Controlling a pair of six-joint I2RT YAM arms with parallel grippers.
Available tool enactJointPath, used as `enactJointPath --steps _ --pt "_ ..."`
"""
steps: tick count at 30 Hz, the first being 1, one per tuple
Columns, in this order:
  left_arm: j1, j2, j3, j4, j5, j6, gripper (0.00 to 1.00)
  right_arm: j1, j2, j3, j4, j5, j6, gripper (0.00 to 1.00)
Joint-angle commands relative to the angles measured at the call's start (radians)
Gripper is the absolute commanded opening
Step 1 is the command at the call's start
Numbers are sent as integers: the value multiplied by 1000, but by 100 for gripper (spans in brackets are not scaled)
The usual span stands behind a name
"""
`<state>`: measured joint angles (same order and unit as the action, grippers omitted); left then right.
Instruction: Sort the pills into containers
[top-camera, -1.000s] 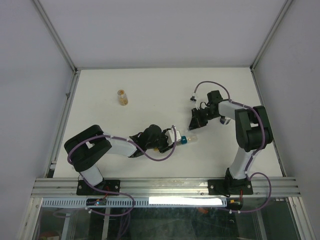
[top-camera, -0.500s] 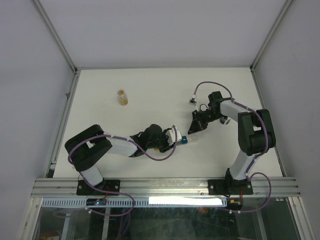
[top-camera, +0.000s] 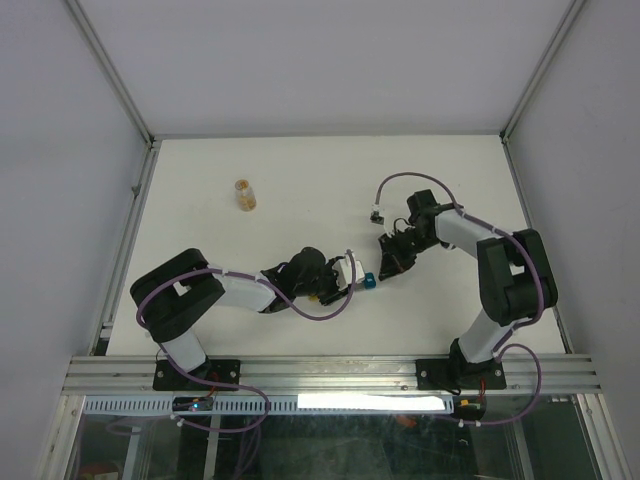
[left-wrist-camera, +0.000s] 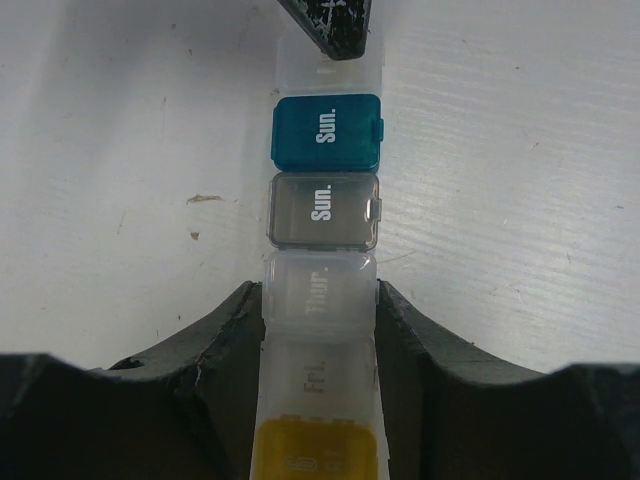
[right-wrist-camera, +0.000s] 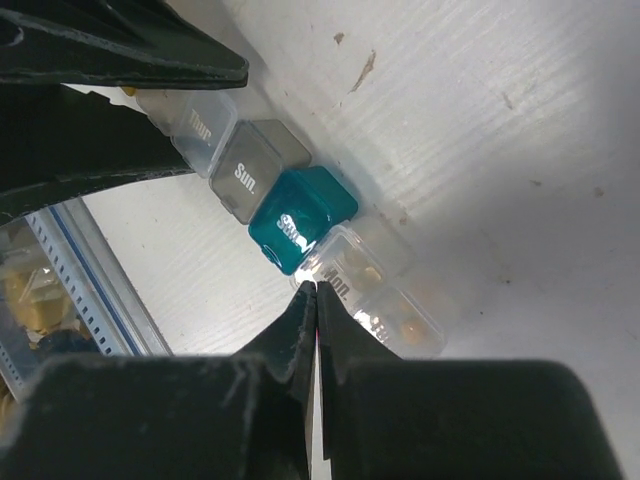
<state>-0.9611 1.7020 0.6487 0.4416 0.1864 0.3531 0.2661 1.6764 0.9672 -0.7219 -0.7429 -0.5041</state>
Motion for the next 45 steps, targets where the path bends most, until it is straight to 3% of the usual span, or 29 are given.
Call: enactJointPath --steps 1,10,13,17,20,23,26,30,33,35,40,45 --pt "0 7 29 8 31 15 32 29 -52 7 40 56 12 0" --pt "2 12 34 4 39 16 32 42 -184 -23 80 48 20 0" --pt "2 13 34 2 42 16 32 61 -151 -38 89 107 25 0" --pt "6 14 35 1 50 15 30 68 15 -20 64 270 49 0" --pt "10 9 30 1 55 13 30 52 19 -20 80 308 66 0" --pt "12 9 35 2 62 11 30 50 -30 -20 84 240 56 0" --pt "11 7 45 -8 63 9 33 42 -88 -5 47 38 -11 1" --pt "14 -10 65 -20 57 -20 57 10 -196 4 -5 -142 -103 17" --pt "15 -24 85 -14 80 -59 78 -29 -287 -15 -10 -197 -147 29" --pt "14 -34 101 -14 84 -87 86 -59 -327 -22 -28 -230 -175 35" --pt "16 -113 92 5 89 -165 98 -123 -407 -20 -75 -301 -241 40" --pt "30 -245 -3 147 170 -362 99 -177 -510 -36 -80 -348 -281 47"
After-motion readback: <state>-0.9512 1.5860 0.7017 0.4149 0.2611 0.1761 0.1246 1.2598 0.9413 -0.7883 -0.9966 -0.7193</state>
